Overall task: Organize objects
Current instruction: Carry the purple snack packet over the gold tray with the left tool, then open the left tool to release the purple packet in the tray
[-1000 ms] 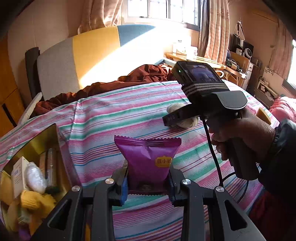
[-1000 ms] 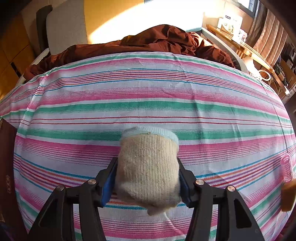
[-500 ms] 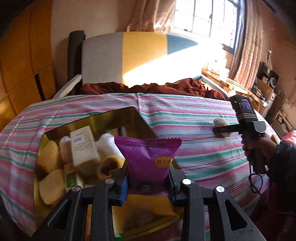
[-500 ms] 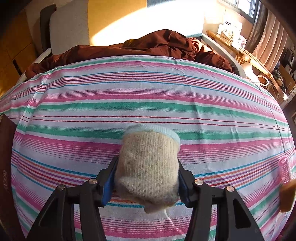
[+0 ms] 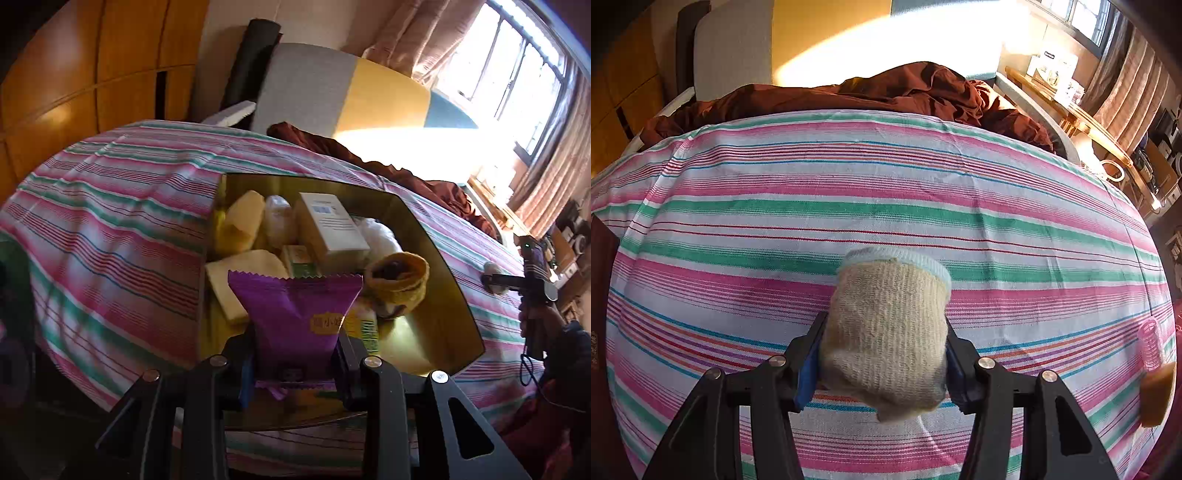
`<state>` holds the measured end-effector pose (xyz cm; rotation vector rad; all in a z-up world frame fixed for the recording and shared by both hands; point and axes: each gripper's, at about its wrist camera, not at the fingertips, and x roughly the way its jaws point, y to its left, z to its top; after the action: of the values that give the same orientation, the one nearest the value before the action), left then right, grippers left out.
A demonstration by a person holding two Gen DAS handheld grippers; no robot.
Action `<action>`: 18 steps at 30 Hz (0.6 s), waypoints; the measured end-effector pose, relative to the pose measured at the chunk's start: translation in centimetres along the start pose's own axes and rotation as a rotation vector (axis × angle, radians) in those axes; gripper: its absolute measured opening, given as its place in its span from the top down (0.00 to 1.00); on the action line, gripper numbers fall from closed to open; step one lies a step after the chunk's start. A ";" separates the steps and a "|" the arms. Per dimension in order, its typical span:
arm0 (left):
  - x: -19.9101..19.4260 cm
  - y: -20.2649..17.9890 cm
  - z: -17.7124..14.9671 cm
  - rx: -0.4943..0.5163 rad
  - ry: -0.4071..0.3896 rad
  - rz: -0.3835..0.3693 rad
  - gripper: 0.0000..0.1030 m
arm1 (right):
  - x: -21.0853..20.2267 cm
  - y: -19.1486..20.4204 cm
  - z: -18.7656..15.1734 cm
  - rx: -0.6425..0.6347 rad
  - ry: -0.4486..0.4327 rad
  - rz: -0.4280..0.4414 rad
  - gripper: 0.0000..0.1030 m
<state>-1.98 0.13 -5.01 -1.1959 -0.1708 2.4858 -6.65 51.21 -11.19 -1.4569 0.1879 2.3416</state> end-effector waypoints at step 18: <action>9.7 -10.9 -0.5 0.221 0.254 -0.143 0.64 | 0.2 -0.1 0.4 -0.014 0.006 -0.001 0.46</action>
<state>-4.04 13.84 -9.54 -1.3382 0.0825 2.1439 -7.03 51.44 -11.23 -1.4698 0.1724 2.3424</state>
